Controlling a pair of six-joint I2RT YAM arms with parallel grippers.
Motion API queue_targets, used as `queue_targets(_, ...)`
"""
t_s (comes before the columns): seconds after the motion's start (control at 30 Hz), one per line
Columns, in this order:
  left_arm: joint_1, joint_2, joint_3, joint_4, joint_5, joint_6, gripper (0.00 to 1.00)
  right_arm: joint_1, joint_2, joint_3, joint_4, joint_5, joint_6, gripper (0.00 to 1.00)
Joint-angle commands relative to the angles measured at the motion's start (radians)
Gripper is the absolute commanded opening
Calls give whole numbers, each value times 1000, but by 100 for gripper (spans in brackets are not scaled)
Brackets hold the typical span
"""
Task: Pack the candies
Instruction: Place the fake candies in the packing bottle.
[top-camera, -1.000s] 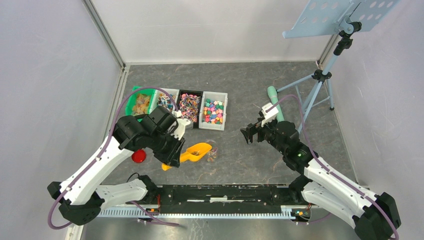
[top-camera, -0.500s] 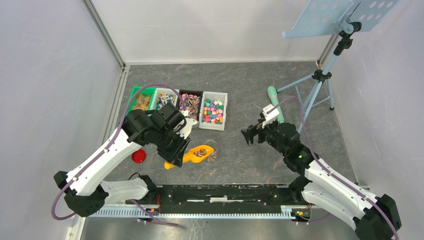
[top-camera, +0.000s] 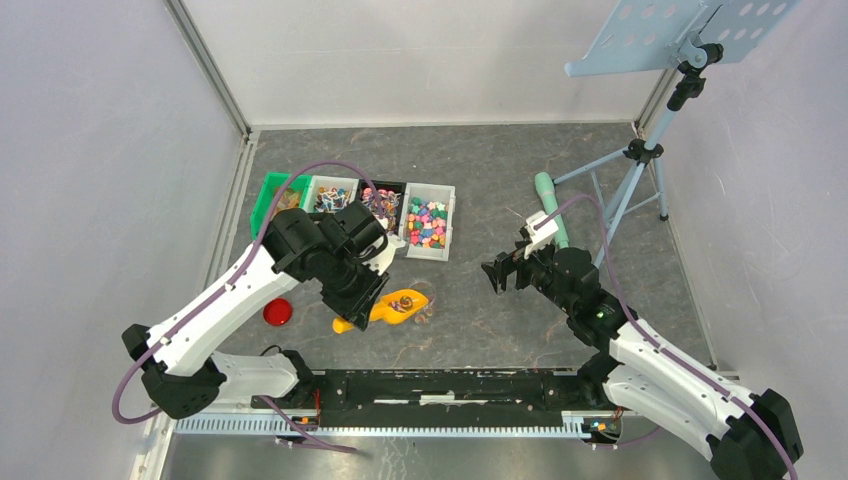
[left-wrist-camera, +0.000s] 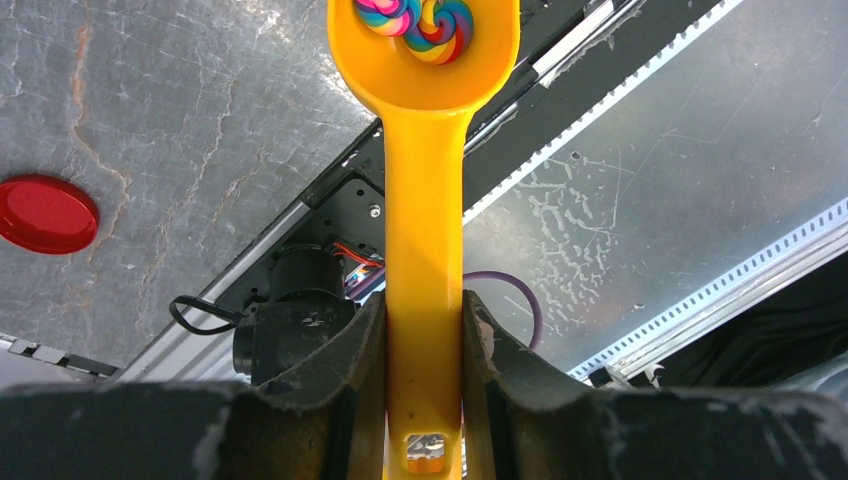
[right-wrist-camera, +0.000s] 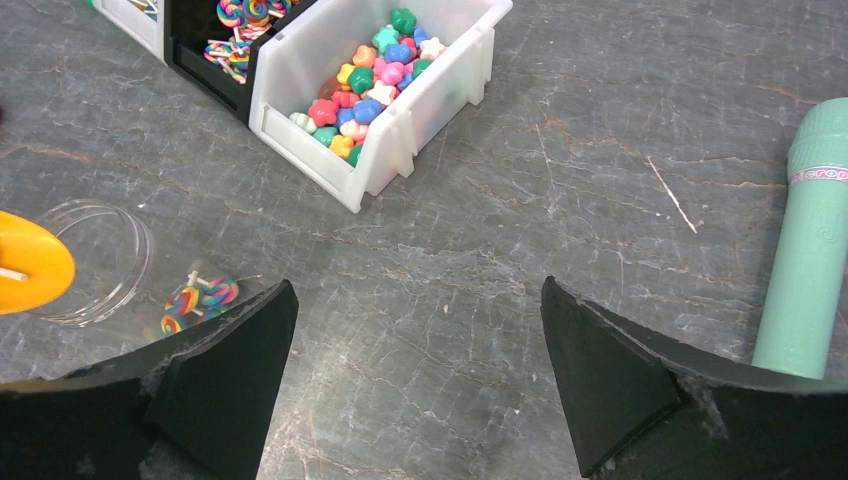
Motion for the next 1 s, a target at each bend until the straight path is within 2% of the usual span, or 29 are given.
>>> queue_targets(0.0,-9,8,51,-44,-23,0,2,-3,-28,-11,33,-12,7,98)
queue_targets(0.23,-12,58,116,-85,-18,-17,2,-3,-32,-14,39,-15,10,98)
queue_targets(0.6,-17,77,95,-84,-16,-37,2,-3,-49,-24,44,-16,23,96)
queue_targets(0.7,-17,77,87,-85,-18,-40,2,-3,-47,-30,86,-89,91,85)
queue_targets(0.87,-18,61,73,-85,-19,-48,2,-3,-20,-89,269,-252,312,55)
queue_targets(0.97,-17,48,69,-85,-18,-53,2,0,10,-116,380,-299,417,36)
